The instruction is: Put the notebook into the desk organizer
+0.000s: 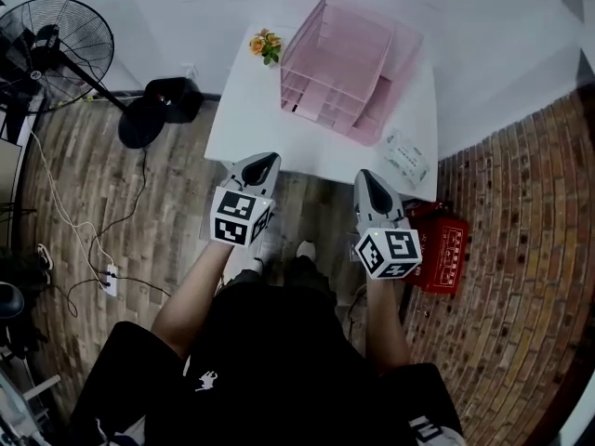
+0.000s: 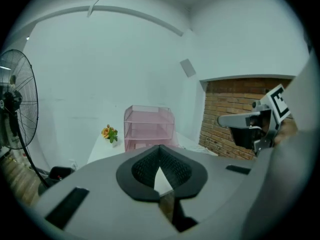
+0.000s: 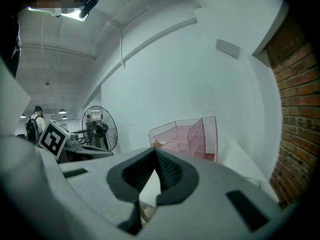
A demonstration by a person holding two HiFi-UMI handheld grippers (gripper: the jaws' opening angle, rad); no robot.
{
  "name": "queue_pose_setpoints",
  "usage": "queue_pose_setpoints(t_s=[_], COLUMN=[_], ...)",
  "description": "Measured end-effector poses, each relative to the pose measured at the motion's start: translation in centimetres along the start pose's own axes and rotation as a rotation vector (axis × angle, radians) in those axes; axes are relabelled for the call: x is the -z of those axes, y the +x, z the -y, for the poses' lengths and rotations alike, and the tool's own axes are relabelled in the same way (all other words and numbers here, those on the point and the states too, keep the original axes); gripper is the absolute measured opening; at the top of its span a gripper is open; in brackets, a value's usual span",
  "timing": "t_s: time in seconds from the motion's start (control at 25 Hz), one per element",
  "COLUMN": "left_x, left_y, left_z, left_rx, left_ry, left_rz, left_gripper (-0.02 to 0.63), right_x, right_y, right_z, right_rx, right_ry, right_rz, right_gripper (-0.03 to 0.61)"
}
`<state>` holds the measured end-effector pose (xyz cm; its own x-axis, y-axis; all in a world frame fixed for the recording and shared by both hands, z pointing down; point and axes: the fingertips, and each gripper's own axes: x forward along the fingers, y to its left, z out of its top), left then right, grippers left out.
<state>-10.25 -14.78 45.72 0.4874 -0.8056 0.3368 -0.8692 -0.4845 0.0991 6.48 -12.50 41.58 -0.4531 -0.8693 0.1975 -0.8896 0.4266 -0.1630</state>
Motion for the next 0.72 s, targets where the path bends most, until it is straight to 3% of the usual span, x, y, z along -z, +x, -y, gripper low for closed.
queue_pose_setpoints(t_s=[0.72], left_x=[-2.8], left_y=[-9.1], left_z=[-3.1], left_rx=[0.097], left_ry=[0.097], left_rz=[0.107], left_gripper=[0.003], right_x=[-3.3], right_y=[-6.3], right_z=[-10.0], right_rx=[0.171], right_ry=[-0.084], right_rz=[0.120], right_gripper=[0.002])
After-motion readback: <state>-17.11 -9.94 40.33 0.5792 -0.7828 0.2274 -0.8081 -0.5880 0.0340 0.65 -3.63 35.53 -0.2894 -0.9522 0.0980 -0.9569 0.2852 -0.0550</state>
